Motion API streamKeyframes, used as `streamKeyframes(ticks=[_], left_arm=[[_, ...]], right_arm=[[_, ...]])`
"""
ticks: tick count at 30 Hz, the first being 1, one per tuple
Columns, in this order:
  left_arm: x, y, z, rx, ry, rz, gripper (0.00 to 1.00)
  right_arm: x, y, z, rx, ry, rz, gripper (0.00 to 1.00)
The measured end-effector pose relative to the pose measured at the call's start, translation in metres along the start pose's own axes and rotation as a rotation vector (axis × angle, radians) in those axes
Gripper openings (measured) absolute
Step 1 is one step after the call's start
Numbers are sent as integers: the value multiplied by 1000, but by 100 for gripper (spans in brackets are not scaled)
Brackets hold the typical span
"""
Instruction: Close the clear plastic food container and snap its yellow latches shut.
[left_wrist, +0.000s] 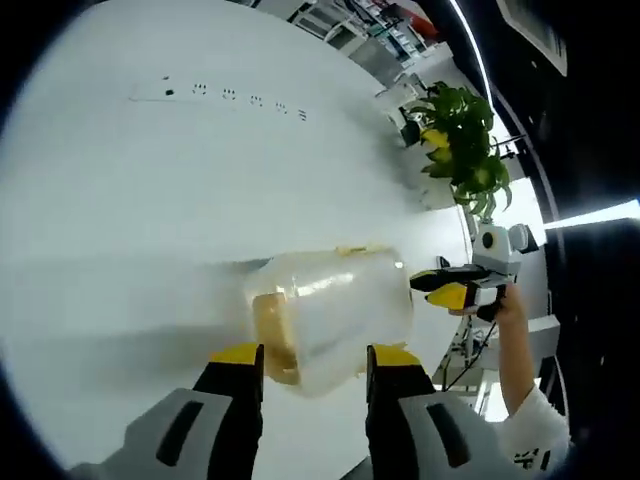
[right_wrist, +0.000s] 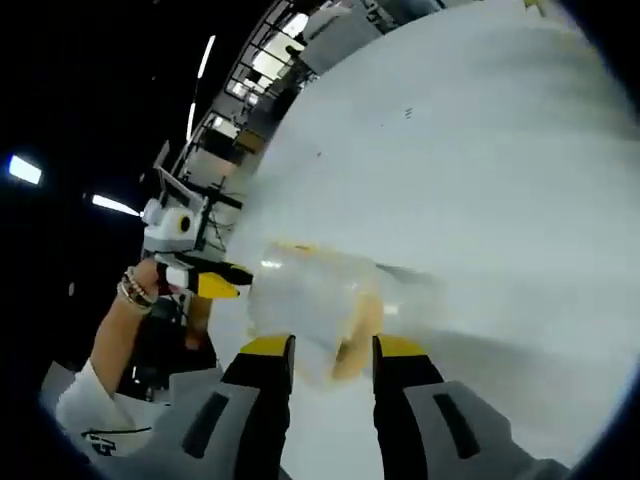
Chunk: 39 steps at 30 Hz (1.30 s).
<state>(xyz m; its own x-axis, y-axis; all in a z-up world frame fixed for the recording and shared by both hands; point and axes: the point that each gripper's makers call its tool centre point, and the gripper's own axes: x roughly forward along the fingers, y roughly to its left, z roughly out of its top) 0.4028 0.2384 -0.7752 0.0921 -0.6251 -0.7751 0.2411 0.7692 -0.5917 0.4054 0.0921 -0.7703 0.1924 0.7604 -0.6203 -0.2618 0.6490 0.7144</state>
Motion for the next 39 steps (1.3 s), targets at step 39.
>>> streamKeyframes(ticks=[39], left_arm=[[8, 13, -3, 52, 45, 59, 15]], right_arm=[[11, -3, 2, -103, 73, -60, 21]])
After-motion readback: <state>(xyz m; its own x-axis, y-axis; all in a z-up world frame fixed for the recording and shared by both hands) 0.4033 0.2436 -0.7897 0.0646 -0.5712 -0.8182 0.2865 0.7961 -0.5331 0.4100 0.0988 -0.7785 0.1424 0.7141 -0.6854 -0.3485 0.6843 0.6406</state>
